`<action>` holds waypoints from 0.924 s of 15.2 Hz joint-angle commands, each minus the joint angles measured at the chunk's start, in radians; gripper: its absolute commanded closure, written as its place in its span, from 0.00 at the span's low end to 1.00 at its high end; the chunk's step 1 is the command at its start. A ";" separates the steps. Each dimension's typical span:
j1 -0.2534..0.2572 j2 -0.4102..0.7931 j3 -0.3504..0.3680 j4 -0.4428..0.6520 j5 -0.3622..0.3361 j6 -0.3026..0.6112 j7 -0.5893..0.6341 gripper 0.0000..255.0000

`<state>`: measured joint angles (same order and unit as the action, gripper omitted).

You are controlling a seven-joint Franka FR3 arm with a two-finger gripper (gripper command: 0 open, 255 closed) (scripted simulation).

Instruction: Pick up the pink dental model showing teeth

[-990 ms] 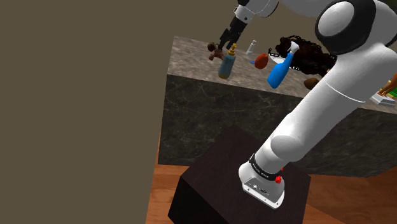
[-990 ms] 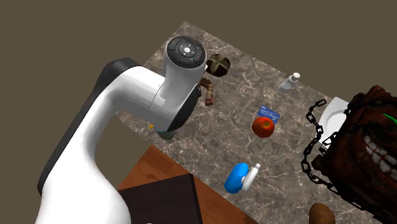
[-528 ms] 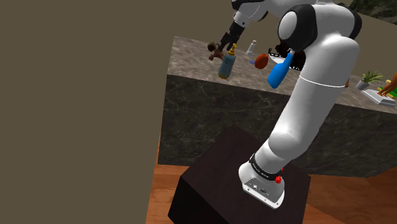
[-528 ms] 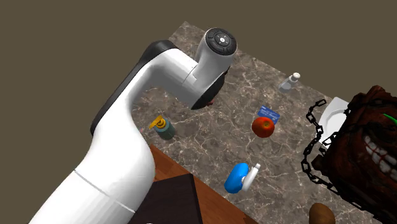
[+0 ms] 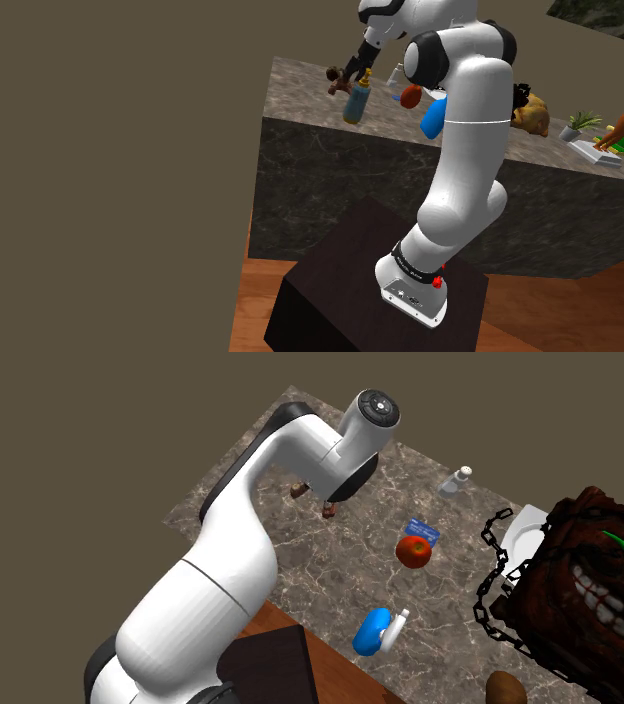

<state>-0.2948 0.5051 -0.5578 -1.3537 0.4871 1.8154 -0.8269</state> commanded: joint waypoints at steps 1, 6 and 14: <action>0.002 0.006 0.002 -0.020 0.005 0.024 -0.008 0.00; 0.006 0.012 0.006 -0.058 0.013 0.066 -0.021 0.00; 0.006 0.012 0.006 -0.057 0.012 0.064 -0.021 1.00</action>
<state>-0.2889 0.5153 -0.5528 -1.4102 0.4991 1.8803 -0.8480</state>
